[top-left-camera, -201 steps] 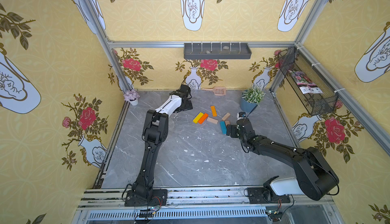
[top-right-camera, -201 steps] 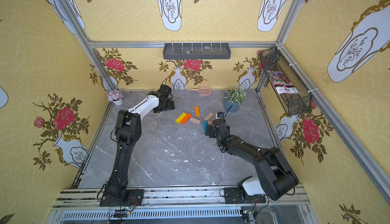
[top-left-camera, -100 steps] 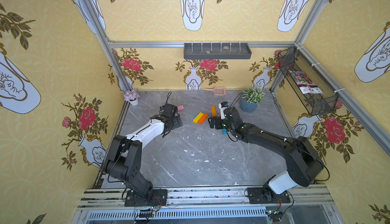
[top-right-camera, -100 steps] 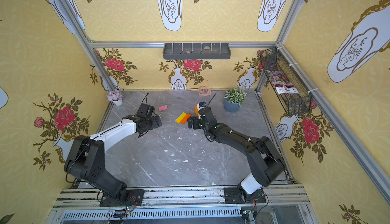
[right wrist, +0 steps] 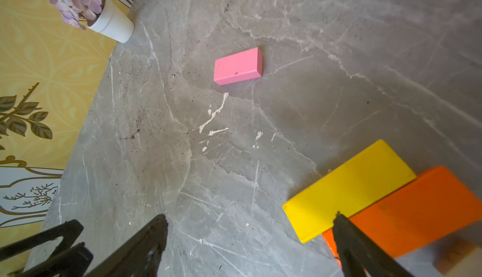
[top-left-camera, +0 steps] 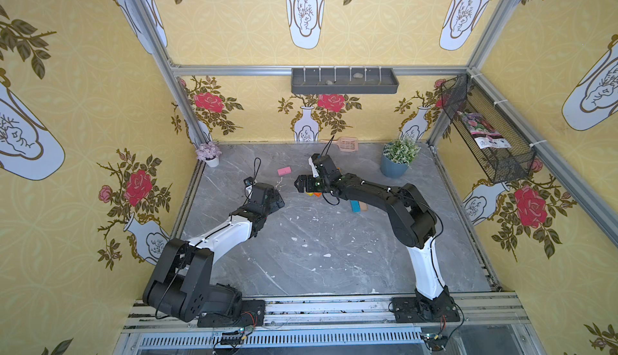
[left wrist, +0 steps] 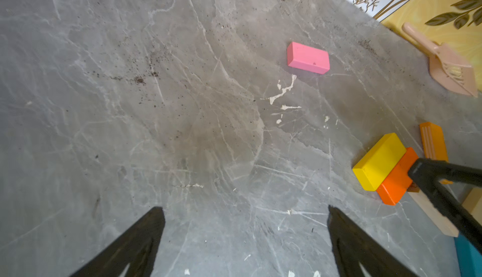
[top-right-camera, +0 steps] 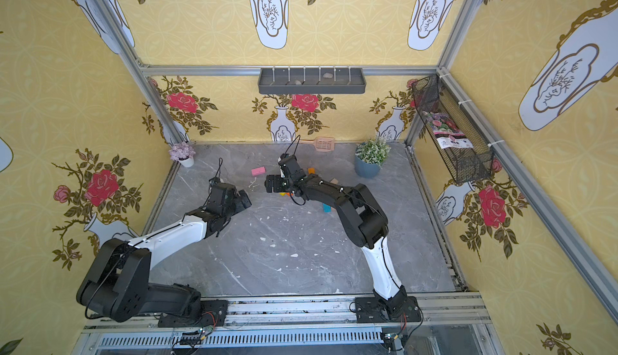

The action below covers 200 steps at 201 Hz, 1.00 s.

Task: Assemble a giraffe with building blocks
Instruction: Assemble the building block at the center of the board.

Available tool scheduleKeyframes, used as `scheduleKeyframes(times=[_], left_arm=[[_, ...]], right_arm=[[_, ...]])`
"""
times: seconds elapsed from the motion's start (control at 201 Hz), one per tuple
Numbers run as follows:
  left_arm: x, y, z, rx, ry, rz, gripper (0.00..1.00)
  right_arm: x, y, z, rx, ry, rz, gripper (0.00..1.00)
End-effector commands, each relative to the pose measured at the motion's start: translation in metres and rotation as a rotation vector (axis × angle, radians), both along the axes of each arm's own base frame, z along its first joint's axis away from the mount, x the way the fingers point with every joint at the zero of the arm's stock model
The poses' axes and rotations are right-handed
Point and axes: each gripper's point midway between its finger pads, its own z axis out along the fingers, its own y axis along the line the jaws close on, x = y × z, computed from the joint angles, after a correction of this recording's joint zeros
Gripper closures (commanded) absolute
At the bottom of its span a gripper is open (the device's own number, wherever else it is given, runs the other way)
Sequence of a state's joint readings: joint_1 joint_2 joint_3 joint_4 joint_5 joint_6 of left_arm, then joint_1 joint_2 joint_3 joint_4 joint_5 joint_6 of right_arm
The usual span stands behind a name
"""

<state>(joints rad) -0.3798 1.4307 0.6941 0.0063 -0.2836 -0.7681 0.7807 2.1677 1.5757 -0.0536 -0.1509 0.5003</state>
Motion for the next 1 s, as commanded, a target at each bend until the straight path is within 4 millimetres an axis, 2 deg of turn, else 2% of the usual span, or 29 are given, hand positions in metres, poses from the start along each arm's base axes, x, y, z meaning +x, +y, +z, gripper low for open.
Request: scheduleKeyframes(times=[0.0, 0.234, 0.468, 0.612, 0.826, 0.856, 0.991], left_arm=[[0.007, -0.005, -0.002, -0.015, 0.015, -0.007, 0.01], [0.007, -0.006, 0.001, -0.019, 0.007, -0.012, 0.01], [0.008, -0.007, 0.003, -0.020, 0.008, -0.020, 0.01], [0.008, -0.009, 0.000, -0.023, 0.021, -0.027, 0.01], [0.008, -0.008, 0.001, -0.019, 0.021, -0.022, 0.01], [0.007, -0.006, 0.001, -0.014, 0.023, -0.014, 0.01], [0.004, 0.001, 0.000, 0.017, 0.048, 0.008, 0.01]], right_arm=[[-0.005, 0.004, -0.007, 0.004, 0.041, 0.009, 0.02], [0.001, -0.002, -0.024, -0.011, 0.075, -0.008, 0.02], [-0.011, -0.008, -0.034, -0.014, 0.099, 0.000, 0.02], [-0.012, -0.023, -0.043, -0.056, 0.108, -0.032, 0.02], [0.007, -0.048, -0.049, -0.200, 0.091, -0.208, 0.02], [0.009, -0.048, -0.049, -0.222, 0.086, -0.224, 0.00], [0.014, -0.036, -0.050, -0.261, 0.060, -0.236, 0.08]])
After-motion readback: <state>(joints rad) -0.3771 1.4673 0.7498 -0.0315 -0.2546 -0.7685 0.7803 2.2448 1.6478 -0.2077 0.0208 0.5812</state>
